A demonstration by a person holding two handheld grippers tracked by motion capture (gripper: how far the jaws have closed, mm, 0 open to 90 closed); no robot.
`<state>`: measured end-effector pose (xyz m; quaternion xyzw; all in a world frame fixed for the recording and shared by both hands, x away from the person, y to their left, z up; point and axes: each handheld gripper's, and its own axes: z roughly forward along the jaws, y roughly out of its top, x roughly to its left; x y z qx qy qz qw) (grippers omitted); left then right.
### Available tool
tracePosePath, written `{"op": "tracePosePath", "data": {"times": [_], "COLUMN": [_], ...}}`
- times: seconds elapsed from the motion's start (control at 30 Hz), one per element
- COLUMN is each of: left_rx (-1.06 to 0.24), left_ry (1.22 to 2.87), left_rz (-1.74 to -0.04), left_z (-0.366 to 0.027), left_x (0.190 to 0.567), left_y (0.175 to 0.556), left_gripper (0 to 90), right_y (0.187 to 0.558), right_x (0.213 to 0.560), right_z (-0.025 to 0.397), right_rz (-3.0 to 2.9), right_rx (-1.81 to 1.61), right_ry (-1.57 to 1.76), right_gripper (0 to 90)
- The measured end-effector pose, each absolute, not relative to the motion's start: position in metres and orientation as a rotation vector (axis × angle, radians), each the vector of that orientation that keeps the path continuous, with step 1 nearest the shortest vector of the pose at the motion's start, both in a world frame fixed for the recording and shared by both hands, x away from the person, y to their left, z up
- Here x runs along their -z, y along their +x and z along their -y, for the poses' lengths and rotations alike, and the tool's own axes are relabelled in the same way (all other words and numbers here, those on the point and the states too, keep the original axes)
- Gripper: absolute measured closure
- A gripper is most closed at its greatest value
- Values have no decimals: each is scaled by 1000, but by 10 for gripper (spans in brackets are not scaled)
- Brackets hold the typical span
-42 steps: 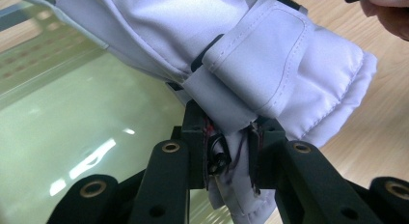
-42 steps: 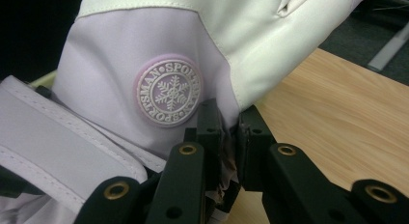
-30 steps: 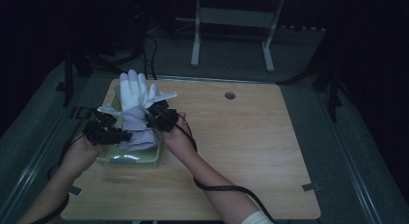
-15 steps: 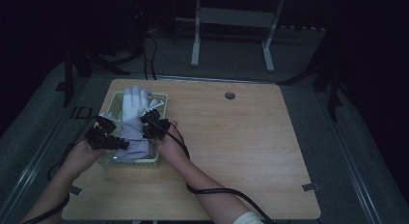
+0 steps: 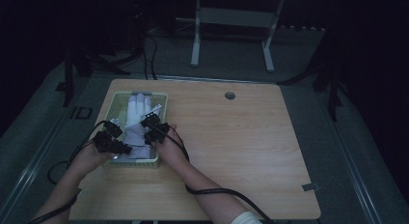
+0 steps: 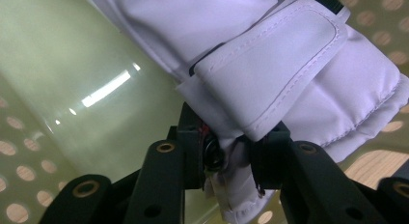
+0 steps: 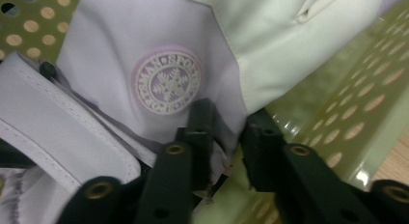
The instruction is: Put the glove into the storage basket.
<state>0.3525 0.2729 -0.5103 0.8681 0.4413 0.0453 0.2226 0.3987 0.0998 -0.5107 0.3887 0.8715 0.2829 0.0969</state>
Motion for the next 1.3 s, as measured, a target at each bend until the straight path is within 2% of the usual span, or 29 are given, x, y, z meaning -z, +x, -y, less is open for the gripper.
{"op": "tracePosePath", "data": {"times": [0.1,0.2,0.27,0.3,0.33,0.47,0.57,0.67,0.8,1.3], "left_rx": [-145,-147,-180,-188,-181,-235,-317,-352,-374,-314], "left_ry": [2377,2349,2325,2298,2266,2178,2107,2066,2028,1997], "left_rz": [-1231,-1242,-1240,-1242,-1246,-1233,-1210,-1186,-1154,-1050], "left_z": [-275,-278,-279,-280,-282,-283,-278,-270,-255,-198], "left_x": [511,511,509,507,505,493,484,476,469,468], "left_y": [352,351,349,348,348,342,336,331,324,312], "left_gripper": [640,590,506,425,380,152,99,14,0,1], "right_y": [399,399,398,398,398,399,398,397,397,399], "right_x": [507,501,497,494,491,475,463,454,449,460], "right_z": [-101,-100,-99,-98,-96,-90,-83,-74,-63,-12], "right_rz": [-2583,-2579,-2566,-2555,-2550,-2556,-2600,-2593,-2558,-2573], "right_rx": [-853,-869,-888,-908,-937,-994,-1061,-1115,-1134,-1137], "right_ry": [1129,1121,1107,1090,1072,1083,1023,996,928,883], "right_gripper": [628,588,535,512,488,298,214,192,142,142]}}
